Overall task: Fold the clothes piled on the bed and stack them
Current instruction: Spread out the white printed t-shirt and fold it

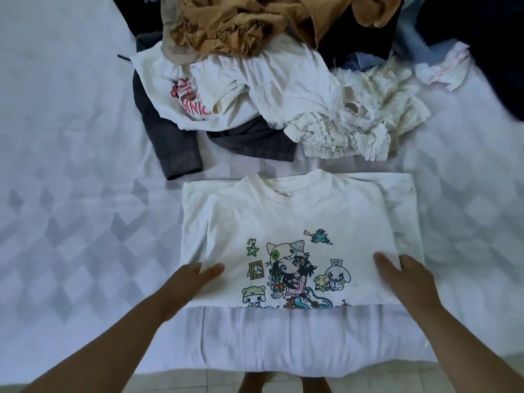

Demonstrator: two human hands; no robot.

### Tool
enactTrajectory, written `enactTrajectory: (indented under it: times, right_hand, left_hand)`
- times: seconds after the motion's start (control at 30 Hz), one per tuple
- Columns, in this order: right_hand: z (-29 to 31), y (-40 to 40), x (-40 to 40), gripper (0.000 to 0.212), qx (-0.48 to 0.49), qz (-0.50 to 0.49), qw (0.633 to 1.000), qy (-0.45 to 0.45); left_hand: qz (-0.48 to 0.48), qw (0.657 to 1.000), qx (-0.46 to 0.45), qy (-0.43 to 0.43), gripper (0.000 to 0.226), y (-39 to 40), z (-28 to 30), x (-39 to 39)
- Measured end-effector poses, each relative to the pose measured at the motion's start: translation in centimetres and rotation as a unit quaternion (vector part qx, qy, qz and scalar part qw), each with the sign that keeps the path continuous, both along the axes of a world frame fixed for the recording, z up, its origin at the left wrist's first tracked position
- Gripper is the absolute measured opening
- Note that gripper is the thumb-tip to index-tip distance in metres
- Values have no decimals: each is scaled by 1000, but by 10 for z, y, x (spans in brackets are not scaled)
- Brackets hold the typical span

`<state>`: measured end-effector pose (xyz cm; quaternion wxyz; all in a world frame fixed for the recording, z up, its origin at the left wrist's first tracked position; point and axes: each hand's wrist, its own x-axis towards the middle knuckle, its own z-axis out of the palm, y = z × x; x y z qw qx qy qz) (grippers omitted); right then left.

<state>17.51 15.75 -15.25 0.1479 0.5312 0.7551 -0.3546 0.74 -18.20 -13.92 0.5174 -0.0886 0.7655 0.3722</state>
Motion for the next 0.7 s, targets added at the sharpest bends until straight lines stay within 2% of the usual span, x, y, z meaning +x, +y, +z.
enactTrajectory:
  times: [0.03, 0.13, 0.23, 0.3, 0.4, 0.5, 0.63, 0.7]
  right_hand:
    - [2, -3, 6, 50, 2, -4, 1000, 16]
    - [6, -9, 19, 48, 38, -9, 998, 58]
    - [0, -12, 29, 51, 90, 33, 994, 54]
    - [-7, -12, 36, 58, 124, 60, 990, 39]
    - [-10, -12, 42, 42, 188, 94, 977, 24]
    - [-14, -14, 45, 37, 230, 110, 967, 1]
    - [-17, -9, 41, 37, 185, 94, 977, -39]
    - [-17, -4, 36, 31, 155, 94, 982, -50]
  left_hand:
    - [3, 1000, 7, 3, 65, -5, 0, 2]
    - [-33, 998, 47, 24, 55, -11, 2, 9]
    - [-20, 995, 88, 34, 61, -15, 3, 12]
    - [-6, 995, 56, 80, 62, -17, 2, 11]
    - [19, 985, -36, 170, 68, -28, -4, 16]
    - [58, 974, -94, 197, 54, -37, -9, 29]
    - [107, 958, -146, 224, 47, -38, -15, 44]
    - [98, 959, -147, 222, 34, -36, -18, 45]
